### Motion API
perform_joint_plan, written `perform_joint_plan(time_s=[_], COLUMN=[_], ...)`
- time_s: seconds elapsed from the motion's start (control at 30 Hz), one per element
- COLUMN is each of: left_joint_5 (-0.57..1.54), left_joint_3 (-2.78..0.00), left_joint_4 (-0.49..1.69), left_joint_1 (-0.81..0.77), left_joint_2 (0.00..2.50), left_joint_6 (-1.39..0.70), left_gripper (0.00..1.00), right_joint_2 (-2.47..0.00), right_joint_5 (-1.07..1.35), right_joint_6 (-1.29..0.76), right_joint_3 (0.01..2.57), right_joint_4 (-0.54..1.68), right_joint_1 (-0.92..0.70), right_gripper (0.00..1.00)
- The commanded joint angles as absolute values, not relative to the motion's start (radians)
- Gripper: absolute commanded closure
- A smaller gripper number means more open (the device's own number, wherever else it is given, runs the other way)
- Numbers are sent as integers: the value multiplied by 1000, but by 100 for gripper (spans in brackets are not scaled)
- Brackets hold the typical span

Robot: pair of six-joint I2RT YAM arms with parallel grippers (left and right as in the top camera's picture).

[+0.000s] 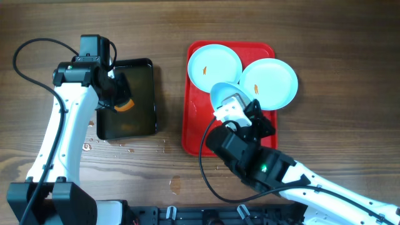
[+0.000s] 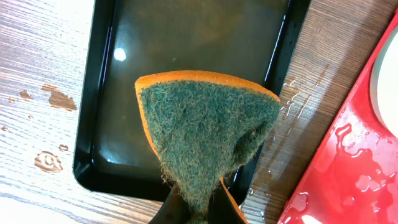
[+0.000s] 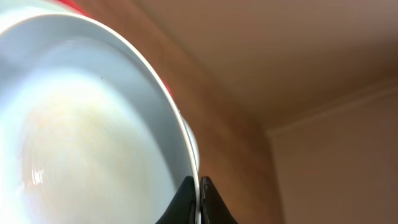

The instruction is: Clean dirty plates on tray and stack at the side

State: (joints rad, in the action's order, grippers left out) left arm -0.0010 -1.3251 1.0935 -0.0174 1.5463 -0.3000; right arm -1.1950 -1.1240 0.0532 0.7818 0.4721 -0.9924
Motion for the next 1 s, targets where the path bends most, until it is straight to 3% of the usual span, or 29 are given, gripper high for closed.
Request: perform_joint_plan(time_s=[0.0,0.13,0.53,0.67,0.83,0.97], left_joint_5=[11,11,11,11,11,11], left_joint_3=[-1320,-1320,-1320,-1320,-1320,-1320], left_joint_4=[1093,1095,1097,1097,1097,1097], left_joint_1=[-13,-13,-13,-13,-13,-14], left_joint_2=[1540,1540,1540,1540,1540,1540], left_joint_6=[-287,-287,-287,-287,-287,-286], left_gripper=[96,96,96,96,96,96], right_joint_2=[-1180,-1149,-1140,-1137,-1081,-1016], right_joint_5=[-1011,-986,-972,-855,-617,-329], right_joint_6=[-119,-212,-108,-261,-325,-389], right_joint_3=[800,842,846,846,868,875], right_joint_4=[484,568,545,555,551,572], right_joint_1=[-962,-934,-902,-872,-668,-349], right_gripper=[96,95,96,96,96,96])
